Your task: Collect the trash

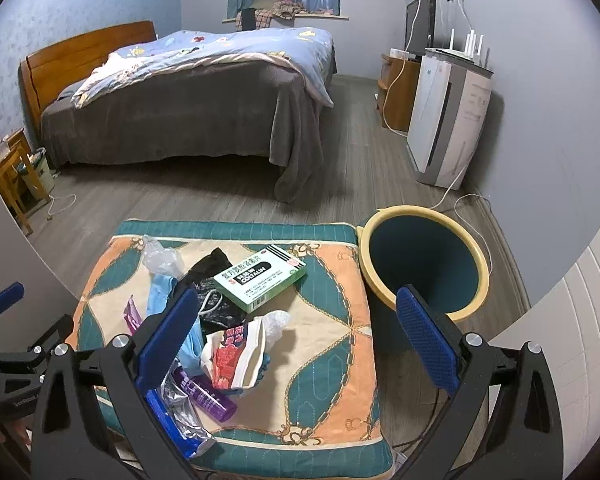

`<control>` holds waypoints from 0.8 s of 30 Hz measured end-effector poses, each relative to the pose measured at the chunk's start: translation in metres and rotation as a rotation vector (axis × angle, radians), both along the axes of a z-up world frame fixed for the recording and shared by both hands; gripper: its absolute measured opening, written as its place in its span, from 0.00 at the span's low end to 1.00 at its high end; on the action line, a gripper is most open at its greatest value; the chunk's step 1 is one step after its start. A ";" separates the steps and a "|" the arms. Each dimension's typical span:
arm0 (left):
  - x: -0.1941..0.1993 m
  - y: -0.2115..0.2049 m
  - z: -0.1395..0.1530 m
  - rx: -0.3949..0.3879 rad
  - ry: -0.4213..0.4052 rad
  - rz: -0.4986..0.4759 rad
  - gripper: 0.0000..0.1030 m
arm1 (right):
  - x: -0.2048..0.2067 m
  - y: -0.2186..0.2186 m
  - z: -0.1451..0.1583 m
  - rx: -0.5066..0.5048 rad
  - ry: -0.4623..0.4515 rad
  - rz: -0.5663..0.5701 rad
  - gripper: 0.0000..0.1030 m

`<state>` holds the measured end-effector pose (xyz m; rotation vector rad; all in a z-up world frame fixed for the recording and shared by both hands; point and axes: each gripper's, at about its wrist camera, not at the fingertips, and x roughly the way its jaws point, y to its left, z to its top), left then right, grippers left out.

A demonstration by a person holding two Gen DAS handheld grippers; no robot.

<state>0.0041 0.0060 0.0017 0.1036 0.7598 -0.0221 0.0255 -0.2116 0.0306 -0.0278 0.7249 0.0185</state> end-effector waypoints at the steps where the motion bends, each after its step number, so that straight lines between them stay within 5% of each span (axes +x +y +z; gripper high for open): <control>1: 0.000 0.000 0.000 0.004 -0.002 0.001 0.95 | 0.000 0.000 0.000 -0.004 -0.001 0.001 0.95; 24: -0.002 -0.007 -0.005 0.058 -0.020 0.001 0.95 | -0.001 -0.005 -0.001 0.017 0.014 -0.013 0.95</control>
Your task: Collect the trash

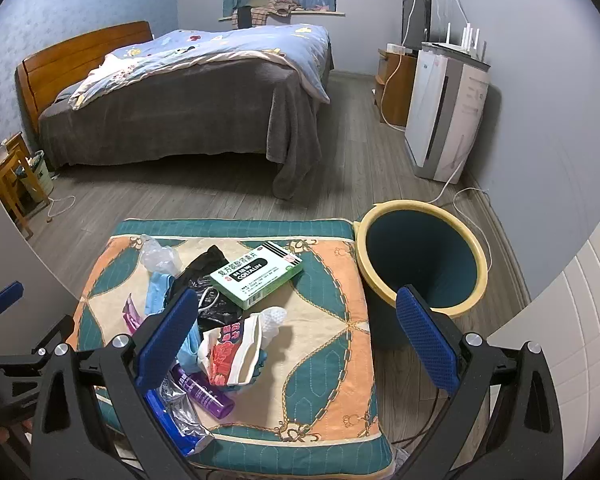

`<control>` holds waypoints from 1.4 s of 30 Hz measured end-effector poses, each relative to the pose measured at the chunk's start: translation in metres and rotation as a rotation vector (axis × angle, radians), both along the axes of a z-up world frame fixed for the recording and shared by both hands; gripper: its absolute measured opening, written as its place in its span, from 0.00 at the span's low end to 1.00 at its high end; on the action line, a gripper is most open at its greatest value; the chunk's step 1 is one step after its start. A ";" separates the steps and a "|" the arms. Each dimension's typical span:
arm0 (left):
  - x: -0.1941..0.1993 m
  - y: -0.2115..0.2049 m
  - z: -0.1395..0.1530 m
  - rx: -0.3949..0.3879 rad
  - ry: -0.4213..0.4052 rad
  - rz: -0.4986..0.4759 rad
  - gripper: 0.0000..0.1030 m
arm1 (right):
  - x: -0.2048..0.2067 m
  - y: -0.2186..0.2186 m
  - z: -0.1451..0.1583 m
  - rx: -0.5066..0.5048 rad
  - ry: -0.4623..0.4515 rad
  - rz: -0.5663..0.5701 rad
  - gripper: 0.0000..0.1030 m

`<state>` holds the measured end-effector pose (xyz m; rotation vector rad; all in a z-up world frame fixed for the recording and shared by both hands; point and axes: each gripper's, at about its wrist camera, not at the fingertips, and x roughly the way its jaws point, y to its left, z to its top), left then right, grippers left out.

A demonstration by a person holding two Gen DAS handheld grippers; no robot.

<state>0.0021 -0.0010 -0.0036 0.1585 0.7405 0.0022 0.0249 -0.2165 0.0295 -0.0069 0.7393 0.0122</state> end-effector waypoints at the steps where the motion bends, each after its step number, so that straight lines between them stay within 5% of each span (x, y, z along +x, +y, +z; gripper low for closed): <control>1: 0.001 0.000 -0.001 0.008 0.003 0.005 0.95 | 0.000 -0.001 0.000 0.002 0.001 -0.001 0.95; 35: -0.001 0.000 -0.009 -0.002 0.029 -0.004 0.95 | 0.000 -0.005 -0.002 0.008 0.013 -0.020 0.95; 42: -0.004 -0.013 -0.035 -0.012 0.099 -0.036 0.95 | 0.001 -0.006 -0.002 0.058 0.050 0.011 0.94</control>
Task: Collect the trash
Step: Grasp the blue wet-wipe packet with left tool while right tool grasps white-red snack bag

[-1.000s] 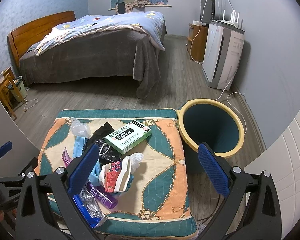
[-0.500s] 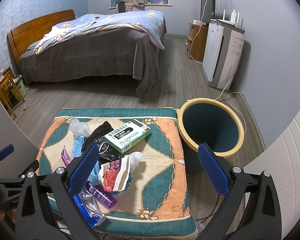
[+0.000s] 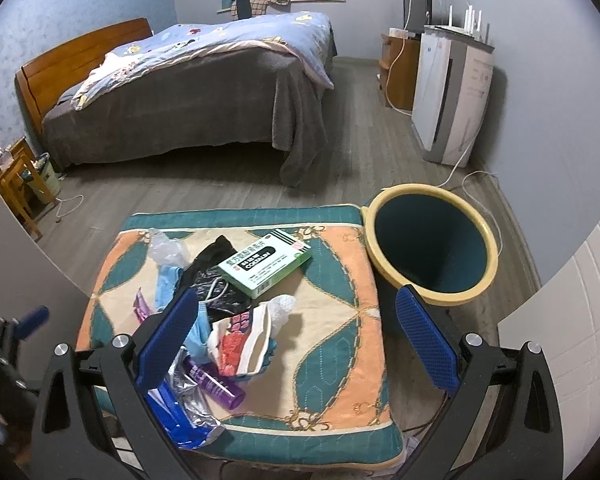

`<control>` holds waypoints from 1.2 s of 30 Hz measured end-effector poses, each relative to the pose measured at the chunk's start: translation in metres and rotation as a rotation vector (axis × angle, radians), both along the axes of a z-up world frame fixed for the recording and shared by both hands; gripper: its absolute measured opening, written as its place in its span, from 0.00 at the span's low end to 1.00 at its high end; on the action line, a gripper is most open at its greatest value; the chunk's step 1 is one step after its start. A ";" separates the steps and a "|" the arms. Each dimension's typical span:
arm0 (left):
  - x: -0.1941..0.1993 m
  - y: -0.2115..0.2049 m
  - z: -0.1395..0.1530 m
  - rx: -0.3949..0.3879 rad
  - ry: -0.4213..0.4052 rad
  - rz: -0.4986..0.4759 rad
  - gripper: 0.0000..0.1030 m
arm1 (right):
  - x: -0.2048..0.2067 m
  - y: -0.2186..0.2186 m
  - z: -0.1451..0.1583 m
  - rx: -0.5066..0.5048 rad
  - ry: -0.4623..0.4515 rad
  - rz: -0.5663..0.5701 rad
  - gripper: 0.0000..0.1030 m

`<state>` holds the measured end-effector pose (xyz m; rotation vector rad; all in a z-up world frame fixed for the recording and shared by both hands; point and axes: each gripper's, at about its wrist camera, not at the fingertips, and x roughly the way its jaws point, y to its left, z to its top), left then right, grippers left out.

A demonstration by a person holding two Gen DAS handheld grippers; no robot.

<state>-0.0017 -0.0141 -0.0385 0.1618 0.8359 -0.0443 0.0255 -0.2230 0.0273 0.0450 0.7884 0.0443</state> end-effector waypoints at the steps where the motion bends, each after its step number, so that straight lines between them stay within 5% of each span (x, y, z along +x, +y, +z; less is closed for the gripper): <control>1: 0.000 -0.005 -0.007 0.006 0.020 -0.007 0.95 | 0.000 0.000 0.000 0.001 0.000 0.003 0.94; 11: 0.002 -0.039 -0.091 0.021 0.245 0.008 0.91 | 0.005 0.001 -0.009 -0.006 0.042 0.030 0.94; 16: 0.009 -0.029 -0.103 0.011 0.297 0.040 0.75 | 0.024 0.006 -0.034 0.019 0.134 0.033 0.94; 20: 0.012 -0.015 -0.106 0.001 0.318 0.069 0.72 | 0.042 0.022 -0.068 0.039 0.230 0.040 0.93; 27: 0.019 0.006 -0.103 -0.003 0.315 0.061 0.64 | 0.057 0.044 -0.122 0.084 0.400 0.110 0.63; 29: 0.020 0.007 -0.100 -0.004 0.314 0.059 0.61 | 0.060 0.046 -0.131 0.108 0.439 0.123 0.46; 31: 0.021 0.009 -0.097 -0.008 0.306 0.049 0.58 | 0.060 0.047 -0.136 0.114 0.465 0.129 0.18; 36: 0.018 0.017 -0.080 -0.025 0.255 0.038 0.55 | 0.056 0.040 -0.120 0.140 0.418 0.106 0.01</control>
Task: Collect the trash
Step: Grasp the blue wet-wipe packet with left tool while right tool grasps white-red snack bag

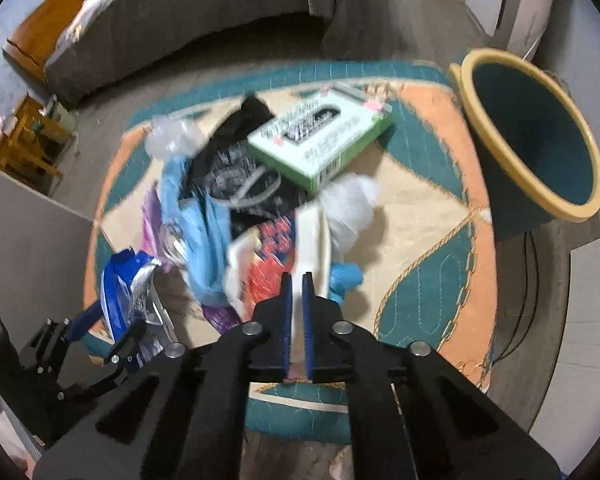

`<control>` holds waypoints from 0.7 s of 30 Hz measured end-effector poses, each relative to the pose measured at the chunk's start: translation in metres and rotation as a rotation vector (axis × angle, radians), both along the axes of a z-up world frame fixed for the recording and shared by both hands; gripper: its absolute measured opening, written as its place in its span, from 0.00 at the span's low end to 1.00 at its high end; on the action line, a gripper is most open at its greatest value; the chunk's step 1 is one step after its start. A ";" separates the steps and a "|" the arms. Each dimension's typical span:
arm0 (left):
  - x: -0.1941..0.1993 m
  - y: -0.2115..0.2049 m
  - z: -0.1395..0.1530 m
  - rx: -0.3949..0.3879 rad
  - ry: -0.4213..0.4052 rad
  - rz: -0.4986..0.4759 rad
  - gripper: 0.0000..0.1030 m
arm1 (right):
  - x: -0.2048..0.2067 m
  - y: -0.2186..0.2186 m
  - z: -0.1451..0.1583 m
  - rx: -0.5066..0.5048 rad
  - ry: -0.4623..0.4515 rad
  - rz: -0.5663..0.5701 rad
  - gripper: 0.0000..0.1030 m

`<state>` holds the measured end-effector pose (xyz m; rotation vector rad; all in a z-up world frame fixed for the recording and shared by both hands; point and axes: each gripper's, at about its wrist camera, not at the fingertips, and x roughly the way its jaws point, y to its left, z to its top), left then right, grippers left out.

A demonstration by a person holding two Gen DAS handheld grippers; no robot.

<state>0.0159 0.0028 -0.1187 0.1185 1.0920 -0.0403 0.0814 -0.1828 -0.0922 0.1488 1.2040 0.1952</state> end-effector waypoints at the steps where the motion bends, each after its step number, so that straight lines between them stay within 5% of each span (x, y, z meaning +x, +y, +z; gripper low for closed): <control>1: -0.001 0.000 0.004 0.003 -0.014 -0.002 0.55 | -0.001 -0.001 0.005 0.003 -0.013 -0.005 0.00; 9: -0.006 -0.007 0.065 -0.026 -0.167 -0.029 0.54 | 0.003 -0.016 0.020 0.074 -0.028 -0.025 0.02; 14: 0.002 -0.012 0.096 -0.026 -0.221 -0.047 0.55 | 0.005 -0.006 -0.003 0.034 0.027 0.012 0.53; 20: 0.011 -0.016 0.121 -0.016 -0.265 -0.095 0.55 | 0.010 0.007 -0.038 -0.014 0.130 0.053 0.52; 21: 0.011 -0.017 0.121 -0.014 -0.268 -0.103 0.55 | 0.011 0.007 -0.041 -0.023 0.135 0.048 0.36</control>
